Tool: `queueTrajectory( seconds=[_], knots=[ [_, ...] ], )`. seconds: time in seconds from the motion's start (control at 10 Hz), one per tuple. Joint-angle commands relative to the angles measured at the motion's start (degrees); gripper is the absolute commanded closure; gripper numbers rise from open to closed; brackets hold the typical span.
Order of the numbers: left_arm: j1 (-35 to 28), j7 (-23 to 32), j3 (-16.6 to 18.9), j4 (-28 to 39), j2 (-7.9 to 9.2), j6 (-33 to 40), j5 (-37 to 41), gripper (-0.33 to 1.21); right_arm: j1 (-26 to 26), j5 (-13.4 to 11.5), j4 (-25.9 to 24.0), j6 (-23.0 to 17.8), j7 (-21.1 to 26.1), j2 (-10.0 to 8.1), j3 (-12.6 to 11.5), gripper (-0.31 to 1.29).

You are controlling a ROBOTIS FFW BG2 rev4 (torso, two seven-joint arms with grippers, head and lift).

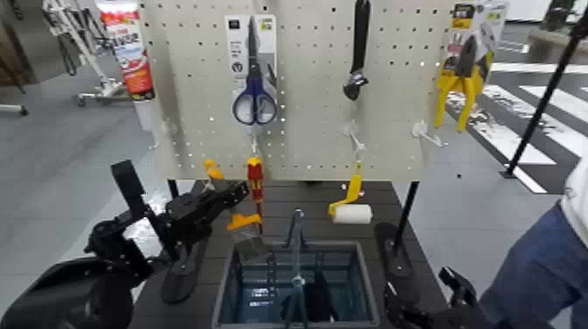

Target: Put the yellow paint brush into the crate.

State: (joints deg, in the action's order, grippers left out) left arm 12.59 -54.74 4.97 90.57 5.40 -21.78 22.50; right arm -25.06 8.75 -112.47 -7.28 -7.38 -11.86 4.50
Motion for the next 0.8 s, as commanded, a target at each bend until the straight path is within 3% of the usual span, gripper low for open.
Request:
queueTrajectory(
  seconds=[0.1, 0.8],
  knots=[
    [0.51, -0.72, -1.63, -3.74, -0.13, 0.86, 0.79, 1.11, 0.1, 0.04, 0.15, 0.08, 0.0, 0.08, 0.07, 0.14],
    [1.12, -1.25, -5.67, -11.12, -0.48, 2.27, 1.23, 1.11, 0.19, 0.04, 0.15, 0.25, 0.0, -0.1, 0.42, 0.14]
  ],
)
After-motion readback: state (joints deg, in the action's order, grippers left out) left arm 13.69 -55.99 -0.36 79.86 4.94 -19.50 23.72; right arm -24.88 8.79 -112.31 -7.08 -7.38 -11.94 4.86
